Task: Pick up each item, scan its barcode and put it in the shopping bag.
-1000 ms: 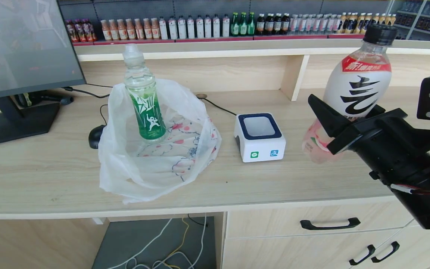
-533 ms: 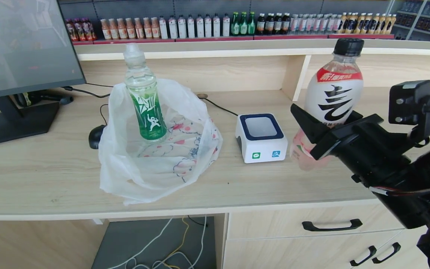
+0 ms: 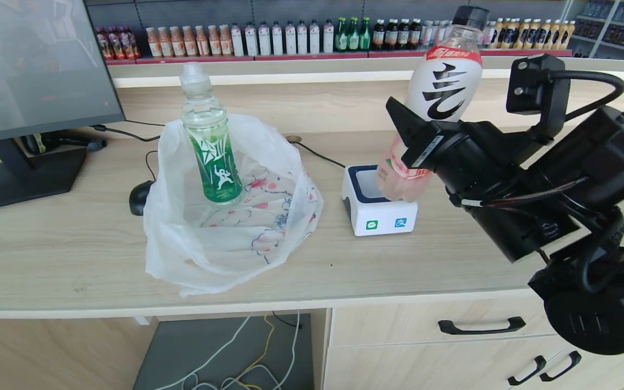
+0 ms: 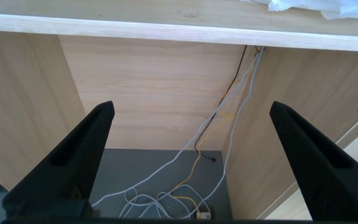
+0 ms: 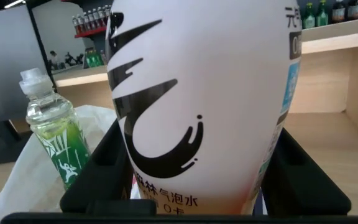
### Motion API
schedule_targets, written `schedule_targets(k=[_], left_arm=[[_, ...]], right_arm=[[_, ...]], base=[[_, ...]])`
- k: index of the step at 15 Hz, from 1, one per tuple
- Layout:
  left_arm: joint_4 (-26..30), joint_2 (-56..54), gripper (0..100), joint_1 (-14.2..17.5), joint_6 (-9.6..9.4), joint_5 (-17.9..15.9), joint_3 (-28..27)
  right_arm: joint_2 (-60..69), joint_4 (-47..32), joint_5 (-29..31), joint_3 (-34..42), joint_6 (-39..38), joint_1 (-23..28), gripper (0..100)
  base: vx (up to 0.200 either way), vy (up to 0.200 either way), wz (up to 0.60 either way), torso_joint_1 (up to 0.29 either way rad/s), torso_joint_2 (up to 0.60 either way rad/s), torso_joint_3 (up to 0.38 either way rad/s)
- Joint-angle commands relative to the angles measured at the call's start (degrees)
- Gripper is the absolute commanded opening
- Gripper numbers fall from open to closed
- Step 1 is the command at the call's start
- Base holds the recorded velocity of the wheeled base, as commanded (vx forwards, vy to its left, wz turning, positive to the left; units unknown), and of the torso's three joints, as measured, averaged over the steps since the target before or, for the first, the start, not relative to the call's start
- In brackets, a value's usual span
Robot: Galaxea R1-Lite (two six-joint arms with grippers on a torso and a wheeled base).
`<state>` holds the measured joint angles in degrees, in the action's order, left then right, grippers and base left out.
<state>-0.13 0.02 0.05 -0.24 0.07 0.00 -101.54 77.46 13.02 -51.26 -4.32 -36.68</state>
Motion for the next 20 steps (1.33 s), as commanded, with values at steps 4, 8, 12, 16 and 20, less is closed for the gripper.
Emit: schedule_targets(k=[4,8,12,16,20], left_arm=[[-0.04,-0.02,100,0.04,-0.02,0.01,0.00],[-0.04,-0.02,100,0.04,-0.02,0.01,0.00],[-0.04,-0.02,100,0.04,-0.02,0.01,0.00],[-0.04,-0.02,100,0.04,-0.02,0.01,0.00],[-0.04,-0.02,100,0.04,-0.02,0.01,0.00]], right_arm=[[-3.14,-4.42,1.39,-7.54,-11.94,-0.23,0],[-3.23,-5.56,1.22,-8.24,-21.70,0.47,0],[-3.23,-12.07,0.78,-12.55,-31.63,0.82,0],[-4.46,-16.29,0.60,-14.48,-36.03,1.00,0],[-5.60,-15.94,0.69,-12.37,-37.26,1.09,0]], base=[[0.000,0.000,0.00,0.000,0.00,0.000],[0.000,0.000,0.00,0.000,0.00,0.000],[0.000,0.000,0.00,0.000,0.00,0.000],[0.000,0.000,0.00,0.000,0.00,0.000],[0.000,0.000,0.00,0.000,0.00,0.000]])
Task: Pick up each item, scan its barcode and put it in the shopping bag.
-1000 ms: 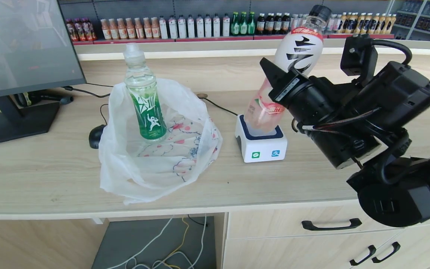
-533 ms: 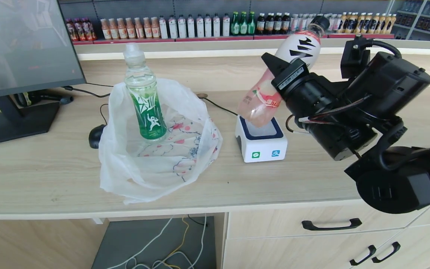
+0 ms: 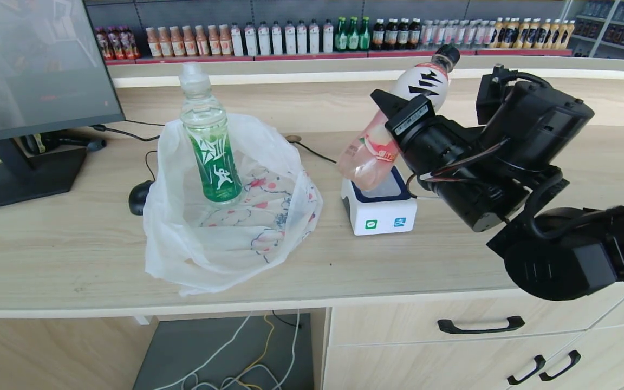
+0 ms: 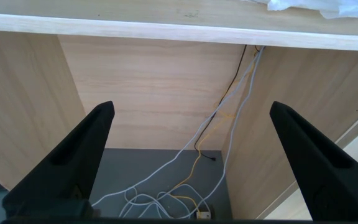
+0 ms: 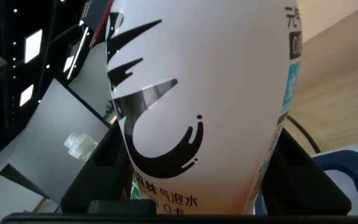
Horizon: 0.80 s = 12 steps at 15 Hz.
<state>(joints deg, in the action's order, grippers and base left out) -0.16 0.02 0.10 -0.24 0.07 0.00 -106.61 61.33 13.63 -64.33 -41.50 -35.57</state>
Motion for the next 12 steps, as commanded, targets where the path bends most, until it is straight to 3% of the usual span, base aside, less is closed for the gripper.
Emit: schedule_targets(k=[1,12], left_arm=[[-0.02,-0.02,100,-0.01,-0.02,0.01,0.00],[-0.02,-0.02,100,-0.01,-0.02,0.01,0.00]], right_arm=[[-0.80,0.28,0.08,1.14,-0.16,-0.02,0],[-2.90,2.48,0.08,3.07,-1.13,0.33,0]], base=[[0.000,0.000,0.00,0.000,0.00,0.000],[0.000,0.000,0.00,0.000,0.00,0.000]])
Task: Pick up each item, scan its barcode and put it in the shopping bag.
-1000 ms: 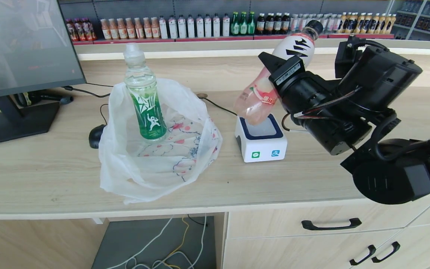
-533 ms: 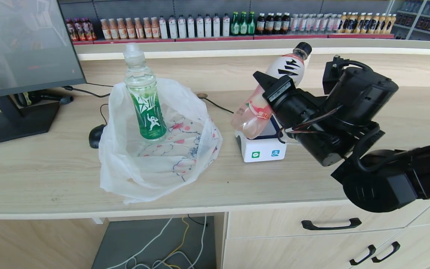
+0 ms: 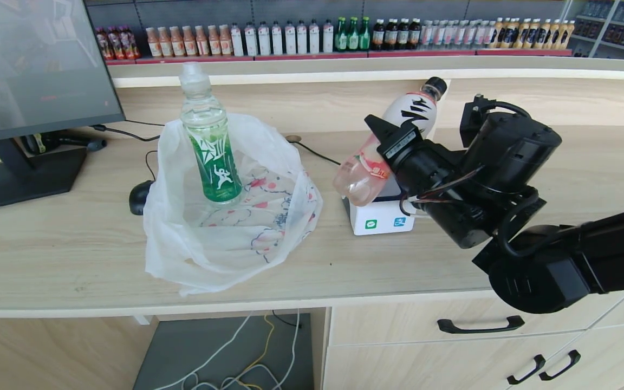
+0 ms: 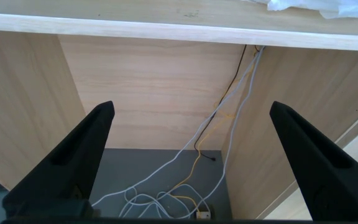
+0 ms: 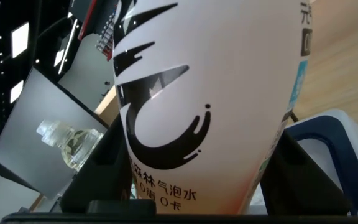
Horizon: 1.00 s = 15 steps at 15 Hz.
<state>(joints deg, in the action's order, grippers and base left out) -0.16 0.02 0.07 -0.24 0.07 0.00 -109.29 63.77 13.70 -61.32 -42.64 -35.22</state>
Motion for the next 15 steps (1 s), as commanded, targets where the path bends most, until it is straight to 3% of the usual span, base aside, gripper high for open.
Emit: schedule_targets(k=[1,15], left_arm=[[-0.02,-0.02,100,0.01,-0.02,0.01,0.00],[-0.02,-0.02,100,0.01,-0.02,0.01,0.00]], right_arm=[[-0.22,0.04,0.01,0.06,-0.07,-0.03,0],[-0.14,0.04,0.01,0.06,-0.69,0.15,0]], base=[[0.000,0.000,0.00,0.000,0.00,0.000],[0.000,0.000,0.00,0.000,0.00,0.000]])
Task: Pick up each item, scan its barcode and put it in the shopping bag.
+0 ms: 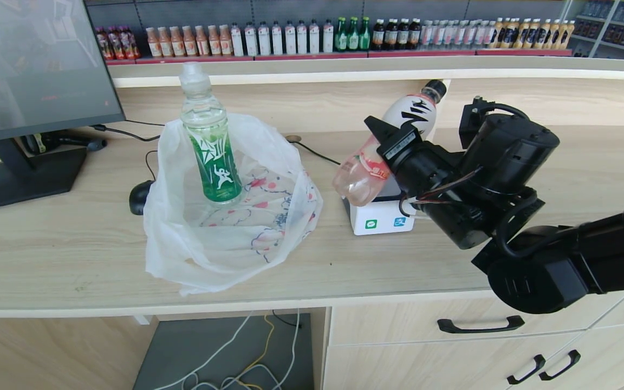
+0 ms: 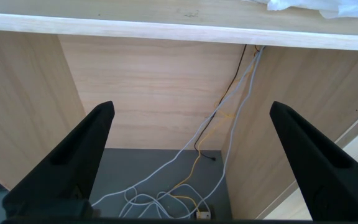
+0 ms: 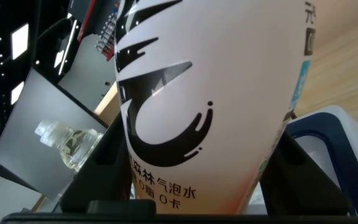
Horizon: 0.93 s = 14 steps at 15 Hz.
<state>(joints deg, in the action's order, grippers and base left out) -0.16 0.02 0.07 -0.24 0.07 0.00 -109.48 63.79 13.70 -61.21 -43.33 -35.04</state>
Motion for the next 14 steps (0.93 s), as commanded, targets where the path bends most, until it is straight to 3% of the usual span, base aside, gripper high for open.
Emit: schedule_targets(k=[1,8,14], left_arm=[[-0.02,-0.02,100,0.01,-0.02,-0.07,0.00],[-0.02,-0.02,100,0.01,-0.02,0.01,0.00],[-0.02,-0.02,100,0.01,-0.02,0.01,0.00]], right_arm=[[0.06,0.02,0.01,-0.05,0.00,-0.03,0],[1.03,0.81,-1.40,-0.49,0.26,-0.38,0],[6.12,0.81,-4.39,-0.23,5.18,-4.78,0]], base=[[0.000,0.000,0.00,0.000,0.00,0.000],[0.000,0.000,0.00,0.000,0.00,0.000],[0.000,0.000,0.00,0.000,0.00,0.000]])
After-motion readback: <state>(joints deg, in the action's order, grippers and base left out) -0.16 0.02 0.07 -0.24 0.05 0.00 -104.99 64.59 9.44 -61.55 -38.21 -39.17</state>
